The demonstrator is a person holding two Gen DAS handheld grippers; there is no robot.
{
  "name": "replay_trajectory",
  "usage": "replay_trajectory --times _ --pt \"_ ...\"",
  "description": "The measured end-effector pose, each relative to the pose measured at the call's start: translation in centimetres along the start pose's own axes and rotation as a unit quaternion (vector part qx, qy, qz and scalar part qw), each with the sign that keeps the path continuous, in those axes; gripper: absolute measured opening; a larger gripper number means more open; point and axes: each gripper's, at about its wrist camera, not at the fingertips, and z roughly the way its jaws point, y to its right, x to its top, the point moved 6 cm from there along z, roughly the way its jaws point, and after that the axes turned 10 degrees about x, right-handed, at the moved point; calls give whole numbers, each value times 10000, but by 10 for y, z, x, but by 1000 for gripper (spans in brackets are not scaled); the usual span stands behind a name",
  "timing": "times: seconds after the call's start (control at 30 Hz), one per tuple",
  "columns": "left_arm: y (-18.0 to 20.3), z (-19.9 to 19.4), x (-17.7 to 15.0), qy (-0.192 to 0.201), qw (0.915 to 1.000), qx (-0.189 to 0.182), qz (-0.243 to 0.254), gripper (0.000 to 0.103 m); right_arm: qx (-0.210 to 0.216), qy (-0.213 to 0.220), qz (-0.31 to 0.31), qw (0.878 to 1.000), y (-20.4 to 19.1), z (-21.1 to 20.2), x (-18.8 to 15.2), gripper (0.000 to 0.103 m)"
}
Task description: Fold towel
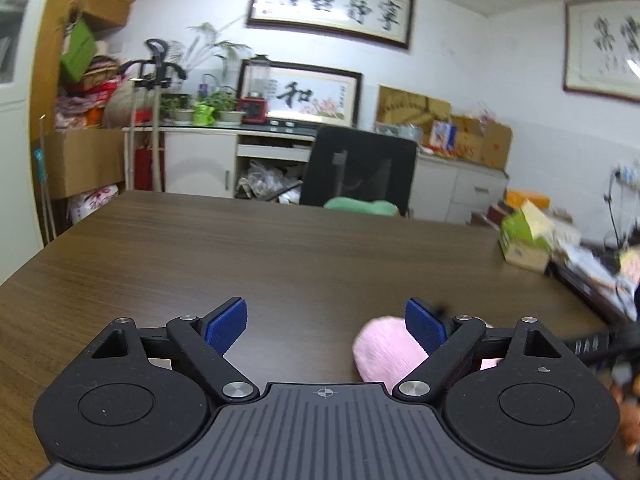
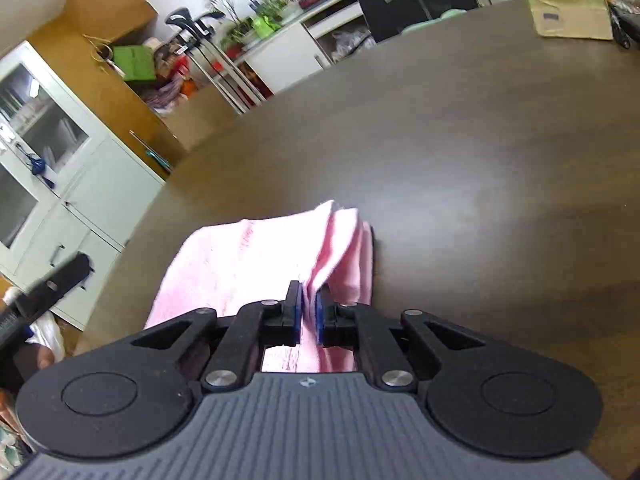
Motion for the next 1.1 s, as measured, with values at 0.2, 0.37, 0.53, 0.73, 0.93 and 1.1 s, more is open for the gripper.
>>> replay_trajectory --times 0.2,0.37,0.53,0.73,0.93,1.1 --pt "36 12 -25 -306 9955 -48 898 89 -464 -27 -385 9982 -6 -9 -1 20" --pt "50 22 -42 -533 9884 114 1420 89 -496 540 -729 9946 -15 -28 4 25" --pt "56 29 -52 -691 9858 61 1527 92 1010 364 -223 9940 -28 -11 3 32" --pt "52 32 -51 -729 9864 88 1472 99 222 -98 12 9997 -5 12 -8 30" --pt "34 18 -34 -477 9937 47 1017 96 -3 144 -898 9959 -37 3 -23 45" --pt "28 35 -40 -952 9904 128 999 96 -246 -278 -1581 9867 -55 4 -49 46"
